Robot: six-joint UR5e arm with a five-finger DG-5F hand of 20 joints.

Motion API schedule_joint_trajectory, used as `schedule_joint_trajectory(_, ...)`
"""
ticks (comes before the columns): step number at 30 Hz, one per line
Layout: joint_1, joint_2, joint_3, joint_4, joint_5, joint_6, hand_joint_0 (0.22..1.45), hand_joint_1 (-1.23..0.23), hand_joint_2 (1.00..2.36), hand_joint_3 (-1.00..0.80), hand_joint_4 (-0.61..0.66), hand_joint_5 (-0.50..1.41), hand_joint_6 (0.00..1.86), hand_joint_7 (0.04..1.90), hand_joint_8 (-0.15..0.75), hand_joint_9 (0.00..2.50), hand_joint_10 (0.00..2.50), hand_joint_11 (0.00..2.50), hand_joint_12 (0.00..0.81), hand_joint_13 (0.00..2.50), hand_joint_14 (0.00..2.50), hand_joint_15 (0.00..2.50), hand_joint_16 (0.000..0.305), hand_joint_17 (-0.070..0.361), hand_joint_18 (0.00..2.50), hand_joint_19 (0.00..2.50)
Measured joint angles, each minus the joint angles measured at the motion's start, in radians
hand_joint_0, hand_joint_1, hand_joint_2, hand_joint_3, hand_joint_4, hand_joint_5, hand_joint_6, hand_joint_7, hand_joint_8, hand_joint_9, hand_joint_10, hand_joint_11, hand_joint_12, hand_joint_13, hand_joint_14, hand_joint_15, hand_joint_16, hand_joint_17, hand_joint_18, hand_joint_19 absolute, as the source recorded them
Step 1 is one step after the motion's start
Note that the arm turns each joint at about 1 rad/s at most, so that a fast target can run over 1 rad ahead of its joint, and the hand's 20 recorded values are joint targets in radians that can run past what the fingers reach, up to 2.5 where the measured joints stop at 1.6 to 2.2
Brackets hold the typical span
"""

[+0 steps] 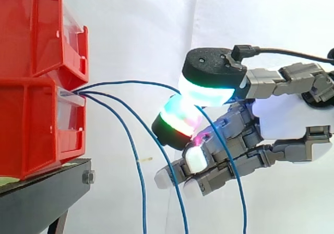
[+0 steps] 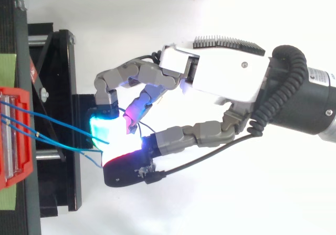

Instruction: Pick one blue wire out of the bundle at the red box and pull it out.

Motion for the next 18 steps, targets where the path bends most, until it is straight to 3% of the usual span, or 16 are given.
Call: schedule_joint_trajectory(18,-0.001,0.0,0.0,-0.003,0.002,-0.01,0.59,-0.85,1.02,-0.04,0.03,-0.09,0.84,1.34,0.2,0.86,0.01,0.32,0.354,0.42,0.01,0.22,0.052,0.117,0.38,0.41)
